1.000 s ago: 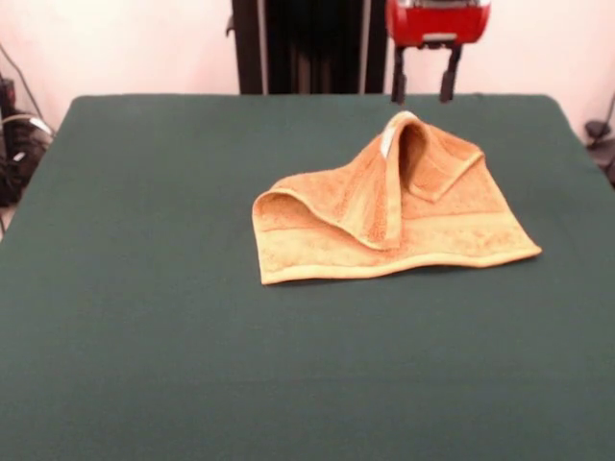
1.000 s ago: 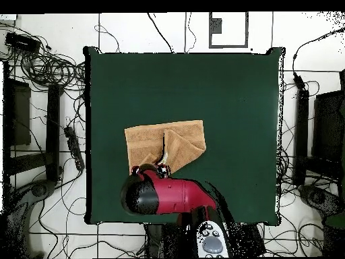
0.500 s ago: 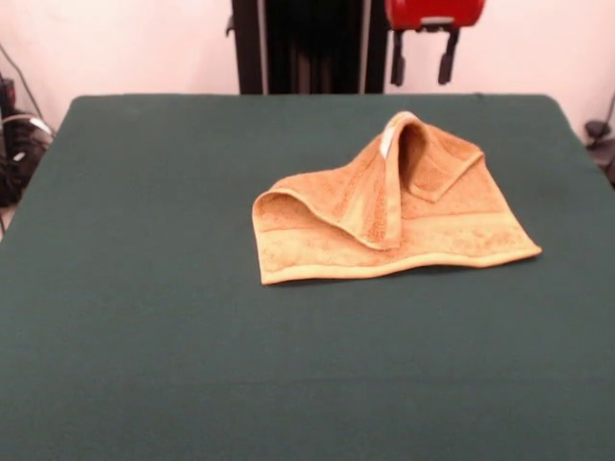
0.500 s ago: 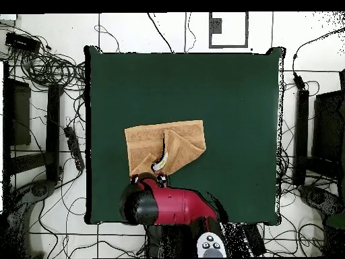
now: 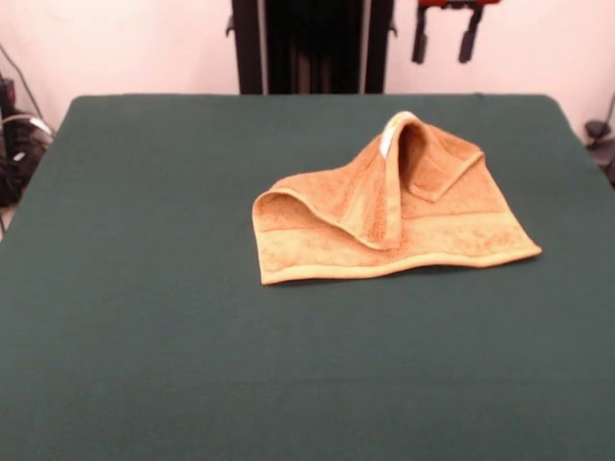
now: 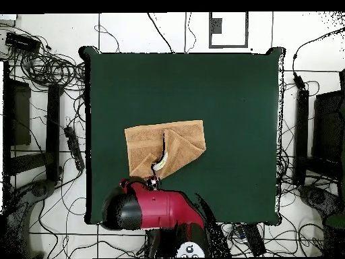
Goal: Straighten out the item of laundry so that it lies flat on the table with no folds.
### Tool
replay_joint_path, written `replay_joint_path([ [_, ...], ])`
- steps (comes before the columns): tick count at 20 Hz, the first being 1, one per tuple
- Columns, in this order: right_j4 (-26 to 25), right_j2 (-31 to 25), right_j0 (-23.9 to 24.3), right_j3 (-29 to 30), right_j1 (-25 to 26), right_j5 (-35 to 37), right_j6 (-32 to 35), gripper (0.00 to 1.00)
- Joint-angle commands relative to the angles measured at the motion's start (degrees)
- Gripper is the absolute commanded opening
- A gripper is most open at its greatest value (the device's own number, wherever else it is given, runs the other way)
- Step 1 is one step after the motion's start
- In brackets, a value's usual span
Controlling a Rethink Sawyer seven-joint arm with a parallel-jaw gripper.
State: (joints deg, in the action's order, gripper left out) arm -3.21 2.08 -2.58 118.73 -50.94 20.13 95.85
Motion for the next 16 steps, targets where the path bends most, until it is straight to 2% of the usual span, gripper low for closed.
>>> replay_joint_path([
  [1, 3.9, -0.4, -3.4, -12.5, 2.9, 12.5, 12.3, 1.0],
  [6, 4.5, -3.9, -1.4, -19.0, 8.0, 12.2, 9.4, 1.0],
  [16, 4.7, -7.7, 1.1, -23.4, 16.4, 3.3, 7.1, 1.0],
])
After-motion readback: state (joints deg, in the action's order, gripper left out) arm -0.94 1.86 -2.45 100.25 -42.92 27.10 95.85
